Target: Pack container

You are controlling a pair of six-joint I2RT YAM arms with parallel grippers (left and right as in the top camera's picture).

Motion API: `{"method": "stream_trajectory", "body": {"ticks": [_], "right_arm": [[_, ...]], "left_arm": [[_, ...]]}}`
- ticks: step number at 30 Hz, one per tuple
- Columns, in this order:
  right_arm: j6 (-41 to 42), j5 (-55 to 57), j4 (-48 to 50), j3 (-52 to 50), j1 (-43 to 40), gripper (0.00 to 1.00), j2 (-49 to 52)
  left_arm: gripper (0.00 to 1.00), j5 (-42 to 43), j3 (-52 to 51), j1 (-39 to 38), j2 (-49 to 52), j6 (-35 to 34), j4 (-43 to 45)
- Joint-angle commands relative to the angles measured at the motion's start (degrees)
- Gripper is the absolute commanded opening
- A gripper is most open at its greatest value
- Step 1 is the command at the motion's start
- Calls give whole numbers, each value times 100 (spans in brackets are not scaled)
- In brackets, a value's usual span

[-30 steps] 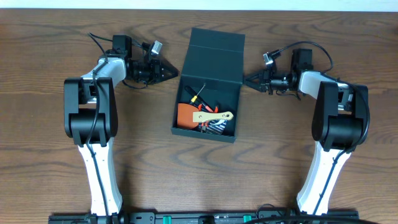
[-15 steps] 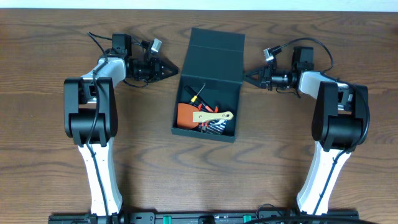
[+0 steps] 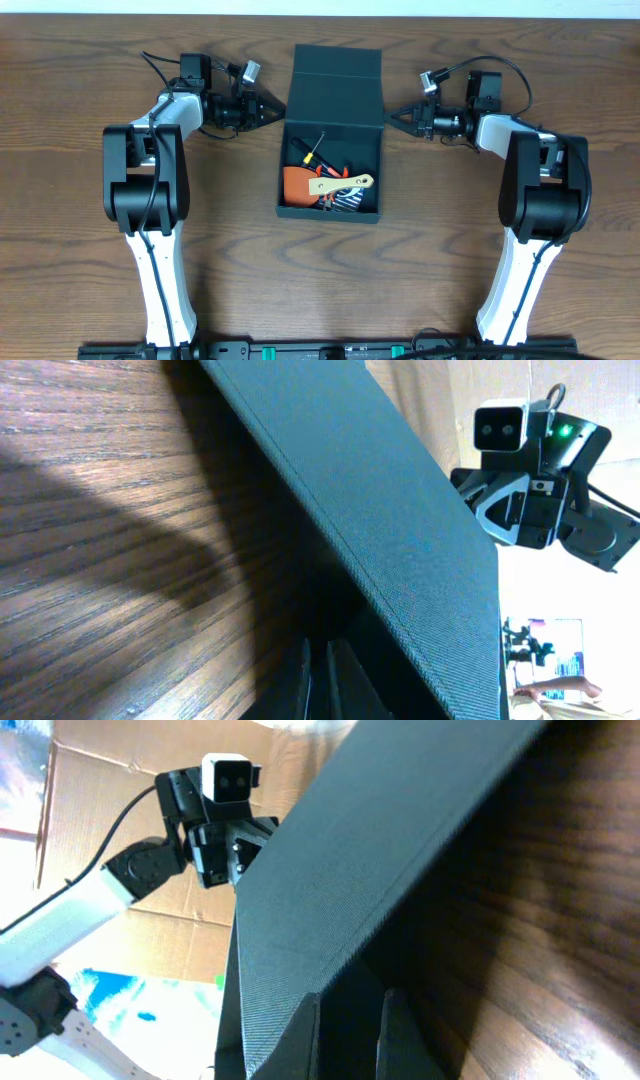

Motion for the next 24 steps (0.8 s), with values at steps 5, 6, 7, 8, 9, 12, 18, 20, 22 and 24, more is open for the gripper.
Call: {"method": "stream_trajectory", "body": {"ticks": [5,6,7,8,9,12,18,20,22,24], "right_arm": [[297,511,-391,0,-28,1,52],[315,592,-450,0,-37,1,52],[339,697,-514,0,-37,1,52],[339,748,-560,0,-37,1,52],[358,793,-588,0,-28,1,52],[396,890,-595,0,33,1,70],[577,876,-422,0,188,1,310],[590,745,-297,0,234,1,389],[592,664,-197,0,280,1,417],[590,664,-111,0,328,1,420]], "left_arm": [[6,79,46,4,46,-72,9],[6,79,46,4,46,-72,9],[6,76,46,4,46,-72,9],[6,74,46,4,46,-72,9],[6,66,46,4,46,-72,9],[6,35,46,4,46,-70,11],[6,35,46,4,46,-70,11],[6,35,46,4,46,-70,11],[6,37,46,4,46,-74,9],[6,37,46,2,46,-92,7]]}}
